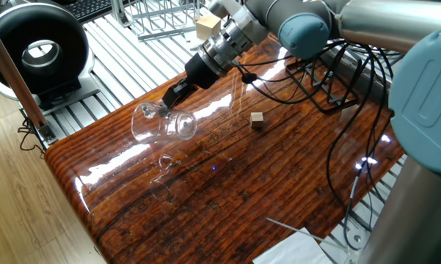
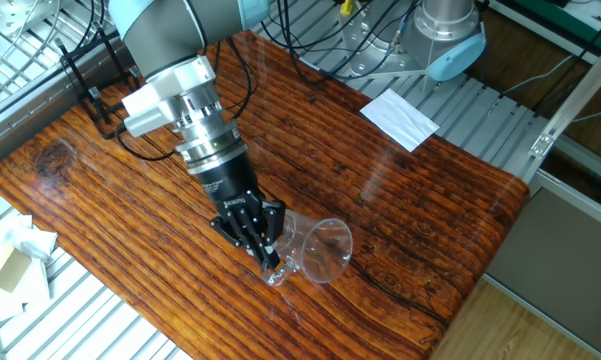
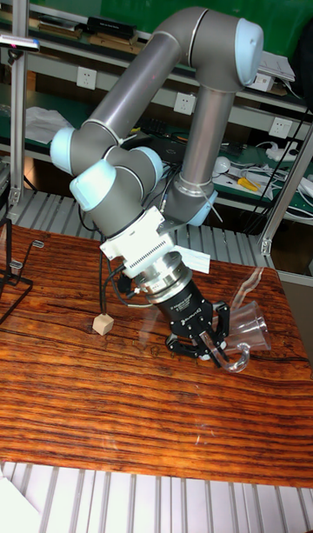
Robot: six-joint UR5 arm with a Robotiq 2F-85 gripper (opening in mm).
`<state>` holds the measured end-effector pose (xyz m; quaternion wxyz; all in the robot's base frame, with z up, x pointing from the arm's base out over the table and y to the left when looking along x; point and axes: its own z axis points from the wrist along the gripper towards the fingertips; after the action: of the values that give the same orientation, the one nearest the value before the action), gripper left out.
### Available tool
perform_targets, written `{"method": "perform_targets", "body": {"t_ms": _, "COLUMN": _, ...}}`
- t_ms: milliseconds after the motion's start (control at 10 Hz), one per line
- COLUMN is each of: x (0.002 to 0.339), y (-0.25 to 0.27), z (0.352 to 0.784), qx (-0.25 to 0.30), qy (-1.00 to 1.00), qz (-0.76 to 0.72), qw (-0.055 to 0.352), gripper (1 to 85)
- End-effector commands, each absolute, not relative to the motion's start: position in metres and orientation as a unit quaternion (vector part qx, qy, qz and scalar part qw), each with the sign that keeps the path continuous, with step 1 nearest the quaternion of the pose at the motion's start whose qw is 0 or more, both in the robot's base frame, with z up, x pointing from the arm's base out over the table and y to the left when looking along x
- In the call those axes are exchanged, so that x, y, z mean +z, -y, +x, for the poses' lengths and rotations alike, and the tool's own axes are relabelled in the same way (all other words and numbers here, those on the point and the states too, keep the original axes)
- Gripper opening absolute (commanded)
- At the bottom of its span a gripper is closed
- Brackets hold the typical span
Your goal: Take the cup off the cup rack
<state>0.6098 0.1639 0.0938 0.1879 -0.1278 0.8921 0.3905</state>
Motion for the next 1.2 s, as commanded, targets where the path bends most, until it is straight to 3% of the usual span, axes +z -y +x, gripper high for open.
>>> {"method": "perform_targets", "body": {"t_ms": 0, "x": 0.085, "y": -0.167, "z": 0.620, "qx": 0.401, "qy": -0.887, "qz": -0.121, "qw": 0.196, "gripper": 1.3}}
{"method": "perform_targets", "body": {"t_ms": 1100, "x": 0.061, "y": -0.172, "z": 0.636, "qx": 0.402, "qy": -0.883, "qz": -0.132, "qw": 0.204, "gripper": 1.3}}
